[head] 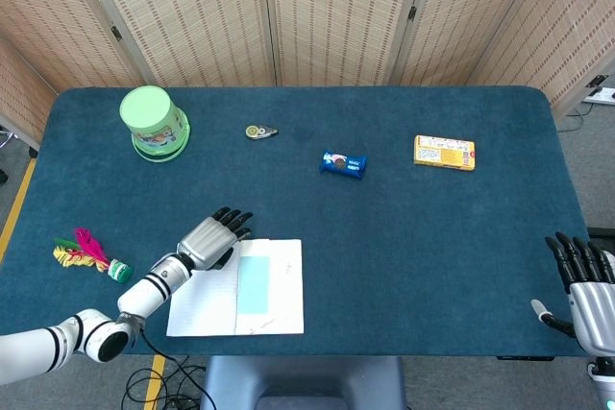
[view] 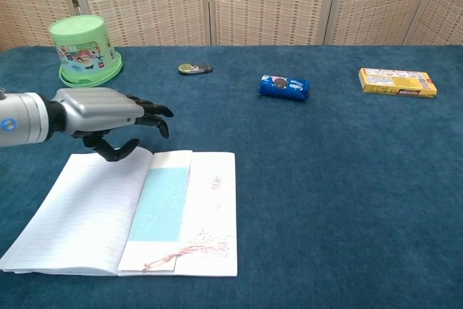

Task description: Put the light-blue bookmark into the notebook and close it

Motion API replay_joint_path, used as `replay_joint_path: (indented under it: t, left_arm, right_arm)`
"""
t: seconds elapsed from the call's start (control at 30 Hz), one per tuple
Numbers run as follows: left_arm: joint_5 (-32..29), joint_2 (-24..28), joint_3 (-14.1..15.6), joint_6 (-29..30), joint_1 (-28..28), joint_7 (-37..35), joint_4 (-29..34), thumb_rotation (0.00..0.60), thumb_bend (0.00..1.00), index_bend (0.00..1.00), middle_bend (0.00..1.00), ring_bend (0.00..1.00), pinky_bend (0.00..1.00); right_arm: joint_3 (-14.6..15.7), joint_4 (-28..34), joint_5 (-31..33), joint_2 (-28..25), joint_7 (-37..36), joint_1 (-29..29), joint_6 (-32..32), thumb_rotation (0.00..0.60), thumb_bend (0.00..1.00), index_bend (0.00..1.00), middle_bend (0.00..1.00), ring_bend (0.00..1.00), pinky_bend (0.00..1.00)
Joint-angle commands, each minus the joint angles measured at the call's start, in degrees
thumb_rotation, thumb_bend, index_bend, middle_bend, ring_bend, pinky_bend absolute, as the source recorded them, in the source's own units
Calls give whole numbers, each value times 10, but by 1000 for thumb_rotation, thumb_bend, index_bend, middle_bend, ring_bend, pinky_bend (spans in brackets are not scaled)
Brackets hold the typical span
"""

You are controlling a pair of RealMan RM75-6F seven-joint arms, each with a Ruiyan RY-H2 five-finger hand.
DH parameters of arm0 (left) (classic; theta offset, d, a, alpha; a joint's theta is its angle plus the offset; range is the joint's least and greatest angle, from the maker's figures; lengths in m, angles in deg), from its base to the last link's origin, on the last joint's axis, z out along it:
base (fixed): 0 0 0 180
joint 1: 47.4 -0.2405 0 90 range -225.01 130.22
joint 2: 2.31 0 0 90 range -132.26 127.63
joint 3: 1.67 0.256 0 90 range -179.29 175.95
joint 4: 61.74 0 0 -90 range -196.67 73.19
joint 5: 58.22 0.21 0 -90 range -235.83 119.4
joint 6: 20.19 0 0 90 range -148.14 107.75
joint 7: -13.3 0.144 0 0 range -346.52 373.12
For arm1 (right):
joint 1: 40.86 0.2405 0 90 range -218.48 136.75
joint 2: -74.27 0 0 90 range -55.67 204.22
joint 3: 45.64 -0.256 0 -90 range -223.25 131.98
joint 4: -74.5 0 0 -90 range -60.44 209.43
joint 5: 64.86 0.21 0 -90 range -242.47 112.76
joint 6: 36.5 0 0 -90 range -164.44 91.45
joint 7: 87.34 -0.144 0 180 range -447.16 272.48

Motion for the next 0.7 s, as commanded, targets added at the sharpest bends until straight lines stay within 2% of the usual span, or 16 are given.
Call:
replay_joint_path:
  t: [0.03,0.7]
  left_arm:
    - [-11,-7,0,-2,4,3,-8,522,731,205,0,0,110]
    - [-64,-34,12,-12,26,27,-28,502,731,217,0,0,110]
  right_arm:
    - [0,0,0,0,0,0,-1,600,133,38,57,0,0]
    - [-1,-5,4,2,-4,2,-7,600,134,38,57,0,0]
